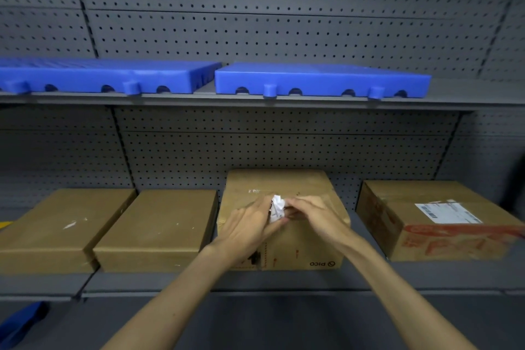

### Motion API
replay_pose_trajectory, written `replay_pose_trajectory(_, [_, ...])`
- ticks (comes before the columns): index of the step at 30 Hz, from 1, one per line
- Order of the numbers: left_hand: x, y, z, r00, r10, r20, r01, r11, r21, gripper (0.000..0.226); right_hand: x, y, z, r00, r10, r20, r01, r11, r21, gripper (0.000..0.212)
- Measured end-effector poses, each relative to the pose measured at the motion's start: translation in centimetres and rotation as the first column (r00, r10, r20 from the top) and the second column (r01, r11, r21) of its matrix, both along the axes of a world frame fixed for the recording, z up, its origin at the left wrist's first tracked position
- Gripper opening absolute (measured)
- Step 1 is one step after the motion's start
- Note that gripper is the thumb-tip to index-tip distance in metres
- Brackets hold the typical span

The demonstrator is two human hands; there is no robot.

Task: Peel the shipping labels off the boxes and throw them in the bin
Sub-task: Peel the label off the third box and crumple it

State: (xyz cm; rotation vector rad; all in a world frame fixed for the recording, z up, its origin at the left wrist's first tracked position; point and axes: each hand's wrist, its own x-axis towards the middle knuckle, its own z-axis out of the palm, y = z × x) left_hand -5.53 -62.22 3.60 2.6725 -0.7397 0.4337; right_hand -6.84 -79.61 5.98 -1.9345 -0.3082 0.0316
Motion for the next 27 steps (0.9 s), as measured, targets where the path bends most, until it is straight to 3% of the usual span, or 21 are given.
replay_pose_trajectory(3, [0.1,0.0,-0.2,0.998,-0.035,0.043,0.035,0.999,0.011,0.031,-0.1,0.2,0.0,0.988,0.019,0.154,0.026,0.957,-0.29,0.051])
replay_pose_trajectory(5, [0.3,0.3,-0.1,0.997,0.002,0.073,-0.003,1.0,0.01,0.019,0.0,-0.4,0.0,0.962,-0.02,0.273,0.16,0.852,-0.498,0.056])
replay_pose_trajectory(7, [0.9,1.0,-0.2,0.996,0.071,0.047,-0.069,0.997,-0.04,0.019,0.2,-1.6,0.2,0.932,-0.108,0.347,0.3,0.768,-0.566,0.058])
replay_pose_trajectory(9, [1.4,1.9,-0.1,0.994,0.106,-0.021,-0.107,0.99,-0.092,0.026,0.4,-2.3,0.4,0.899,-0.125,0.419,0.358,0.761,-0.541,0.052])
replay_pose_trajectory(10, [1.4,2.1,0.1,0.994,0.101,-0.048,-0.106,0.988,-0.116,0.03,0.3,-2.2,0.6,0.902,-0.093,0.422,0.326,0.787,-0.524,0.046])
replay_pose_trajectory(14, [1.1,1.0,0.7,0.991,0.001,-0.135,-0.035,0.966,-0.254,0.036,0.3,0.5,0.3,0.888,0.131,0.441,0.157,0.815,-0.558,0.059])
replay_pose_trajectory(16, [1.1,0.6,1.2,0.986,-0.03,-0.167,-0.022,0.953,-0.301,0.036,0.7,1.3,-0.3,0.852,0.191,0.488,0.138,0.817,-0.56,0.049])
replay_pose_trajectory(22, [0.8,1.0,1.2,0.96,-0.115,-0.253,0.031,0.948,-0.316,0.039,1.3,1.7,-0.4,0.855,0.174,0.488,0.089,0.878,-0.47,0.03])
replay_pose_trajectory(27, [0.8,1.7,1.1,0.883,-0.249,-0.398,0.048,0.892,-0.45,0.044,1.2,1.2,-0.4,0.896,0.094,0.435,0.069,0.936,-0.344,0.023])
